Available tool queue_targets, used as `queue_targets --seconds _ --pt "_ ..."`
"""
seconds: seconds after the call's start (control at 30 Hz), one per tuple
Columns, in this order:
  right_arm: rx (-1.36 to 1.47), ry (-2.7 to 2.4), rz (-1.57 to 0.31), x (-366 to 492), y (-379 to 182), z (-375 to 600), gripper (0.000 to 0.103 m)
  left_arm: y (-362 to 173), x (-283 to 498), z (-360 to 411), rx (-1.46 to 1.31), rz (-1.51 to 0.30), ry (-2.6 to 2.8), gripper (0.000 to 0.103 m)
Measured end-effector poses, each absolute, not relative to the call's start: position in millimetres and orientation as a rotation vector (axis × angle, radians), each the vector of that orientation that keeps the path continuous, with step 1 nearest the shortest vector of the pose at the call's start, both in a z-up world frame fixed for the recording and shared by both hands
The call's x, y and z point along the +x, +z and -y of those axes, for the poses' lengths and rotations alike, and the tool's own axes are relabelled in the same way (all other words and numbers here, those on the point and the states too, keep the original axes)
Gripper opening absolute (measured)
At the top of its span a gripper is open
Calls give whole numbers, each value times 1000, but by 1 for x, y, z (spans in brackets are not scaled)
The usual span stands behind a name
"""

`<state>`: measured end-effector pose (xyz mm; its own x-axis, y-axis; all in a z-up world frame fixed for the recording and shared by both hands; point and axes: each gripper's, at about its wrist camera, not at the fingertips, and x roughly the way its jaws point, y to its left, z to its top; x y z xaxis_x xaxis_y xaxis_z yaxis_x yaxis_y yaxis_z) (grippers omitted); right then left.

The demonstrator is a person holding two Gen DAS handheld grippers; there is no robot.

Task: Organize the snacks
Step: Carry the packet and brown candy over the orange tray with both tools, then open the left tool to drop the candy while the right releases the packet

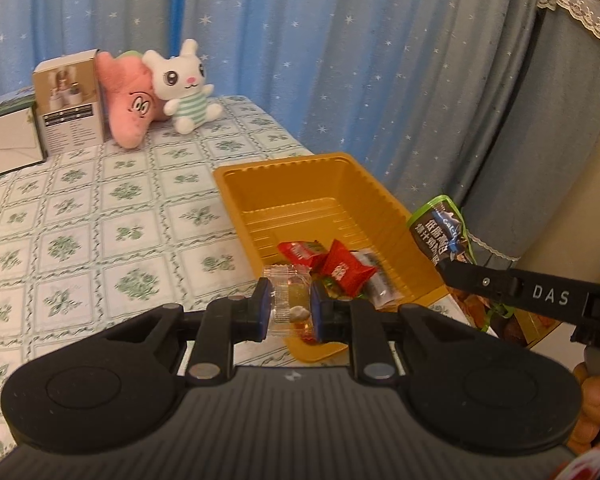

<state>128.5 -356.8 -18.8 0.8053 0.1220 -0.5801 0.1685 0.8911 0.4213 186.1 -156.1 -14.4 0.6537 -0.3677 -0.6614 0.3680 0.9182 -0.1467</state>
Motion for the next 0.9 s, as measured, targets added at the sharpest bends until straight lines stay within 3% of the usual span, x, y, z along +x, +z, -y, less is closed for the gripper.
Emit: queue_targets --seconds 0.9 --pt "488 -19 -671 182 -31 392 23 -41 242 198 21 -822 -480 18"
